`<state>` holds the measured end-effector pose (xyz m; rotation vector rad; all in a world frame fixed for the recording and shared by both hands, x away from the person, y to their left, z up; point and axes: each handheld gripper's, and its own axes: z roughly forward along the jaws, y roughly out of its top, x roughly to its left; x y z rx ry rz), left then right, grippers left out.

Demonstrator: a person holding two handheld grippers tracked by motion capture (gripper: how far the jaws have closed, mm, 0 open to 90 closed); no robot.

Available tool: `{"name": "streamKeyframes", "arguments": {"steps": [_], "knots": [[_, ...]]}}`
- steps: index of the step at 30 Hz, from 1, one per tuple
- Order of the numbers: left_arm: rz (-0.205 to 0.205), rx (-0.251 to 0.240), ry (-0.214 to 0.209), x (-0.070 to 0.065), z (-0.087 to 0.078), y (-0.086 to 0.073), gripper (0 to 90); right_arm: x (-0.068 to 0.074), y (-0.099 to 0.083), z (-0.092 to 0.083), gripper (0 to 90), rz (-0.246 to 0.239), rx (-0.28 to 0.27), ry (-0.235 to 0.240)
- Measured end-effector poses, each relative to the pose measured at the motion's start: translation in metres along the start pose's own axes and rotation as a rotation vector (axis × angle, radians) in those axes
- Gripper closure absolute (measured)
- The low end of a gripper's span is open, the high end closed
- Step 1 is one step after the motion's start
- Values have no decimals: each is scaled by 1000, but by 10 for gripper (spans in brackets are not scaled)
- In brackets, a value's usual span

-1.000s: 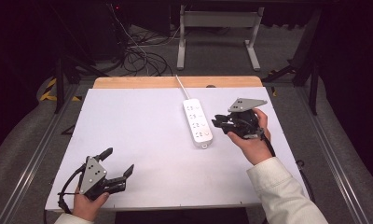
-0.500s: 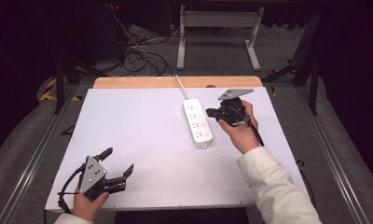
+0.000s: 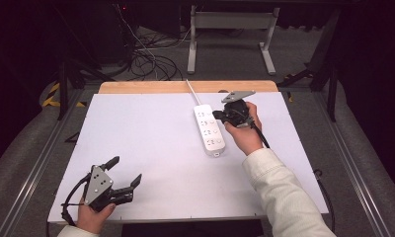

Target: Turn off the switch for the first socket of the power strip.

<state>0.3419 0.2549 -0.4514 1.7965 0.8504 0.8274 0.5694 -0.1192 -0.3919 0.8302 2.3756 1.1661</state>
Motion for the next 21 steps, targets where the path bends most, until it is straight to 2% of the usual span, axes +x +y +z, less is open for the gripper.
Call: {"name": "streamKeyframes", "arguments": {"steps": [4, 11, 21], "knots": [[-1, 1, -2, 0, 0, 0, 144, -2, -1, 11, 900, 1, -6, -22], [0, -2, -4, 0, 0, 0, 144, -7, -3, 29, 900, 49, -26, -49], [3, -1, -8, 0, -1, 0, 144, -11, -6, 49, 900, 52, -27, -73]]}}
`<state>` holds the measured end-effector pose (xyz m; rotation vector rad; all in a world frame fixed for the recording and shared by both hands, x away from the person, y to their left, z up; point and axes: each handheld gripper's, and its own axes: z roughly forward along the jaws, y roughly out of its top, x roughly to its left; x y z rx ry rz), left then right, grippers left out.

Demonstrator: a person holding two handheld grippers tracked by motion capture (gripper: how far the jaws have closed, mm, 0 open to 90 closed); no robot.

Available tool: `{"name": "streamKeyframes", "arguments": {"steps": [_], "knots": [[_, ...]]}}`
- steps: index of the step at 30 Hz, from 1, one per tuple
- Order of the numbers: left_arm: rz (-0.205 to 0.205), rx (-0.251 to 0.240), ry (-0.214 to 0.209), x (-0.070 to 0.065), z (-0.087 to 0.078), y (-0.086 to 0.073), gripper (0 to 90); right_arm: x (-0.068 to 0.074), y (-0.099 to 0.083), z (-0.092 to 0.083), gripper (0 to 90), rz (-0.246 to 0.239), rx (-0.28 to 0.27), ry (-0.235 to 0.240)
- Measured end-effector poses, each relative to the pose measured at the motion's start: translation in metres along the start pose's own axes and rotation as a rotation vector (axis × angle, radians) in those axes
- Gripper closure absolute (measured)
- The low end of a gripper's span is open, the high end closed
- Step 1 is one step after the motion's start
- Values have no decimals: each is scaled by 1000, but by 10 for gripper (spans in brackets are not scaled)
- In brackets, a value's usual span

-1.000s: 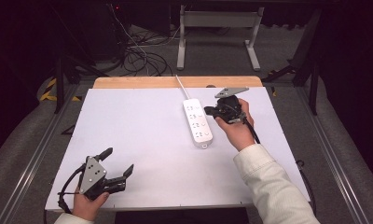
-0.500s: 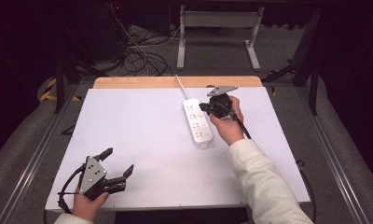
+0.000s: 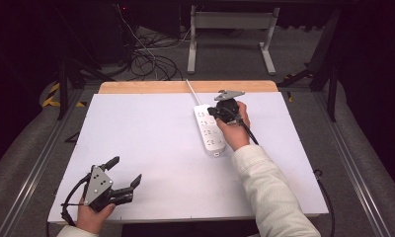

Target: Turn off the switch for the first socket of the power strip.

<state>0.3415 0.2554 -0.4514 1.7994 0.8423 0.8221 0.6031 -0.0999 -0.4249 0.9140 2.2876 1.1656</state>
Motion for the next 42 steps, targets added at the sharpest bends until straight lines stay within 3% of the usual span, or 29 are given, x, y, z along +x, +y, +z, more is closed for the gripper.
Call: {"name": "streamKeyframes", "arguments": {"steps": [26, 42], "knots": [[4, 1, 1, 1, 1, -1, 144, -8, -17, 36, 900, 8, 22, -34], [-1, 0, -2, 1, 1, -1, 144, -12, -22, 48, 900, 31, -11, -75]]}}
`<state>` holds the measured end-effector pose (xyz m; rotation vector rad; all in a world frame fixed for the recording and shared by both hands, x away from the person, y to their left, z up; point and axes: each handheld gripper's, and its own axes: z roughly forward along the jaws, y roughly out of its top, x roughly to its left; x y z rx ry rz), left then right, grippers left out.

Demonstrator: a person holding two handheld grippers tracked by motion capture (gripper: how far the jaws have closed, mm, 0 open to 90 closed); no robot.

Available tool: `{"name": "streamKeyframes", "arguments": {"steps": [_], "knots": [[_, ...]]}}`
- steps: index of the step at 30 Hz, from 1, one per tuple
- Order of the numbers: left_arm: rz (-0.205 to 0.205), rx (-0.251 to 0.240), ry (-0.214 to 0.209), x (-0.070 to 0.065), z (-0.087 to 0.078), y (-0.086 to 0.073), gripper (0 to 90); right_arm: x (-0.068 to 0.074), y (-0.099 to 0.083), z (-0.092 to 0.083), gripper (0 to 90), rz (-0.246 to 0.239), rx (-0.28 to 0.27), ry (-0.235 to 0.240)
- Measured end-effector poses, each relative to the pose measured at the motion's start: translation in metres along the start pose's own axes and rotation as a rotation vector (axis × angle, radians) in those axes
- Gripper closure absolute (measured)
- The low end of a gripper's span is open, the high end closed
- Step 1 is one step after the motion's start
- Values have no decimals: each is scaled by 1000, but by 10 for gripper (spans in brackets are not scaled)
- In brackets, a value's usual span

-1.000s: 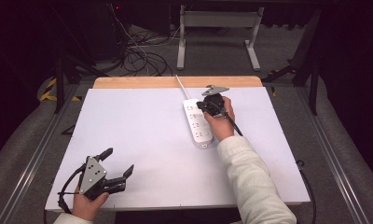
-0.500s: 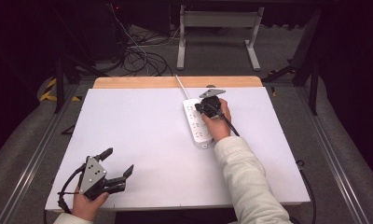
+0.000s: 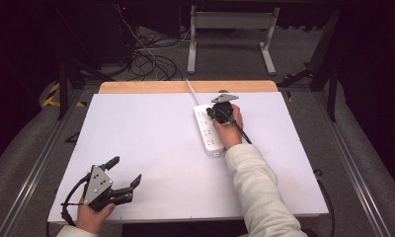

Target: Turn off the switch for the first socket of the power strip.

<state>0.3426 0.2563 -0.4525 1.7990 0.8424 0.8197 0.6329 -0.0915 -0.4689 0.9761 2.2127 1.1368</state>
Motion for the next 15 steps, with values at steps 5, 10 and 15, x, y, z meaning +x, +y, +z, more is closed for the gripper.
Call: {"name": "streamKeyframes", "arguments": {"steps": [5, 10, 15], "knots": [[2, -1, -2, -1, 0, 0, 144, -2, -1, 1, 900, 6, -2, -4], [4, 1, 0, 0, -1, 0, 144, -3, -1, 1, 900, 4, 1, -3], [2, -2, 0, -1, 0, 0, 144, -3, -2, 2, 900, 5, -1, -1]]}}
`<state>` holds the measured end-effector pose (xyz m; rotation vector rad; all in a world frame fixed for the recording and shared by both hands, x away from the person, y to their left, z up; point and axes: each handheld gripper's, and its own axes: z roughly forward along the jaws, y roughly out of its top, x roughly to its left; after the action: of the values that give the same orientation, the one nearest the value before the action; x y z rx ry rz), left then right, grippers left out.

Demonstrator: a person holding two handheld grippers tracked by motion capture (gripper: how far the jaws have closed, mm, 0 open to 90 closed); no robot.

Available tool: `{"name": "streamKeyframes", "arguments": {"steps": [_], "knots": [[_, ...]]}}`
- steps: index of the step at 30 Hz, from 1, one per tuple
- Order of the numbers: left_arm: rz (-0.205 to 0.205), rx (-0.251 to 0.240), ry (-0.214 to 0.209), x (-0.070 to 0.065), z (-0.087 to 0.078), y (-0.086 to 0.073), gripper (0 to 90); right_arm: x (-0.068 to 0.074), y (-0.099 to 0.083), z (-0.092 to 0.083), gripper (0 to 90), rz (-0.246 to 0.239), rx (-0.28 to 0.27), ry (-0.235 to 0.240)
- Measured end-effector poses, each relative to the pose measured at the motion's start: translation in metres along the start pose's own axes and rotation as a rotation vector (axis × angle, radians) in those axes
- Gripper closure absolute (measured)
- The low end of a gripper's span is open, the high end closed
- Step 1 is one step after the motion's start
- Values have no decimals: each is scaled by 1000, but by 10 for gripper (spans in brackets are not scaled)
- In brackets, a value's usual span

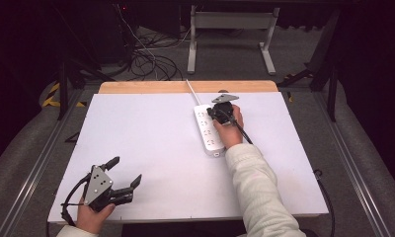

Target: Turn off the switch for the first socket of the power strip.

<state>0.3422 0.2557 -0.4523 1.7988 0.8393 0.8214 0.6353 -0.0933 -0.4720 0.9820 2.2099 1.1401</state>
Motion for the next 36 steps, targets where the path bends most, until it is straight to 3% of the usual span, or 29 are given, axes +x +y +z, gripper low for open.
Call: {"name": "streamKeyframes", "arguments": {"steps": [14, 18, 22, 36], "knots": [[-2, 1, 2, 0, 0, 0, 144, 0, -1, 1, 900, 19, -6, 10], [0, 1, 0, 0, 0, 0, 144, -4, -2, 1, 900, 62, -15, 36], [3, 2, 3, 0, 0, 0, 144, -2, -2, 1, 900, 41, -13, 17], [3, 5, 4, 0, -1, 0, 144, 1, -1, 3, 900, 44, -7, -5]]}}
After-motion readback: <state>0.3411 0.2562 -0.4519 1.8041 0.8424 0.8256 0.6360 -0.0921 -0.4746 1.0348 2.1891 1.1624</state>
